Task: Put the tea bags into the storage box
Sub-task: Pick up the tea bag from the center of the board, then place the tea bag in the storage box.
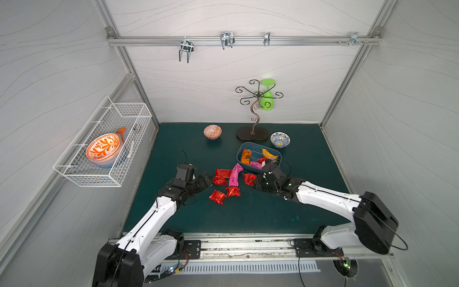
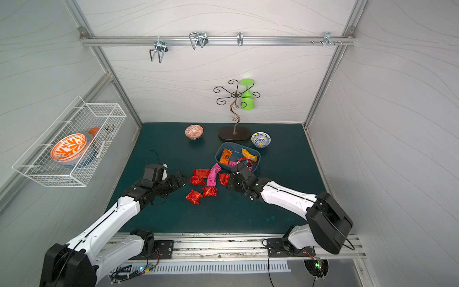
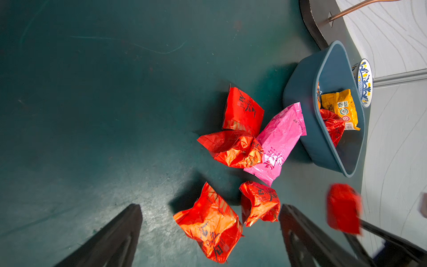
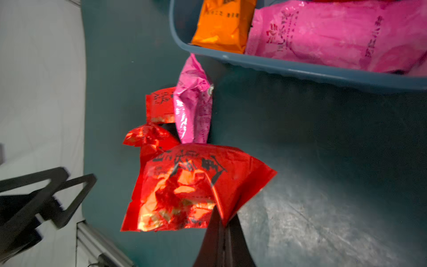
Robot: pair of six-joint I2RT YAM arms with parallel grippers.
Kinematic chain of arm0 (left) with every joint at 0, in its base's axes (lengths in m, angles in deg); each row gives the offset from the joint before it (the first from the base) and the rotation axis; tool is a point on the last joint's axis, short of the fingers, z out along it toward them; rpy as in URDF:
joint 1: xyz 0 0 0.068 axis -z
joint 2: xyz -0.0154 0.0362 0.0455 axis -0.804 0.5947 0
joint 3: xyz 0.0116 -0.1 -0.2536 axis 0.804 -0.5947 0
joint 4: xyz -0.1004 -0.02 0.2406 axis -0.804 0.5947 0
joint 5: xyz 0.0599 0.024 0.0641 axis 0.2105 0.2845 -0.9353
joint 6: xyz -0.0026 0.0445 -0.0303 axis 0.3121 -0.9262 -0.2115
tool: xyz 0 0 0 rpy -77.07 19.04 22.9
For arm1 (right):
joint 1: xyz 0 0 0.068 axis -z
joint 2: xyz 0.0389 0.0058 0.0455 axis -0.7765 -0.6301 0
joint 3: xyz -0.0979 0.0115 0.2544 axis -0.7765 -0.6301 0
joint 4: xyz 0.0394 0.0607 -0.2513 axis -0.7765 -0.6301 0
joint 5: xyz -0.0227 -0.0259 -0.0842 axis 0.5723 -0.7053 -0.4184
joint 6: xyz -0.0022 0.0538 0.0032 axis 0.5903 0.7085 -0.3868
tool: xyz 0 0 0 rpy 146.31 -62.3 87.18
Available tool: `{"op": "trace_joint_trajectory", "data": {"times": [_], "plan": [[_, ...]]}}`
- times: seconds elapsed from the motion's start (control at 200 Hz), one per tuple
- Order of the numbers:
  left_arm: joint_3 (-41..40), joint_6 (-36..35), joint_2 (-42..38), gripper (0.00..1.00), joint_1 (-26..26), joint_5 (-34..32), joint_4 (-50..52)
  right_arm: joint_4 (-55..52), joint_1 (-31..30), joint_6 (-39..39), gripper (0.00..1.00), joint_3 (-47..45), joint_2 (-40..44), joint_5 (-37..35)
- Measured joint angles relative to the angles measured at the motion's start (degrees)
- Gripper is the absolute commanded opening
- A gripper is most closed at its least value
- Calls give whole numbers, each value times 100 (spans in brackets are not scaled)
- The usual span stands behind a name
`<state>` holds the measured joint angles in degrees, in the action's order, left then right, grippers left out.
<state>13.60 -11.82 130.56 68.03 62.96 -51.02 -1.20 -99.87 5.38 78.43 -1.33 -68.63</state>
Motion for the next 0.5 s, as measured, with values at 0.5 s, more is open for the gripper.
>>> {"op": "trace_joint_trajectory", "data": {"times": [0.5], "plan": [[0, 37, 216, 97, 0, 153, -50, -715, 1849, -1397, 0, 2002, -1139, 1097]]}}
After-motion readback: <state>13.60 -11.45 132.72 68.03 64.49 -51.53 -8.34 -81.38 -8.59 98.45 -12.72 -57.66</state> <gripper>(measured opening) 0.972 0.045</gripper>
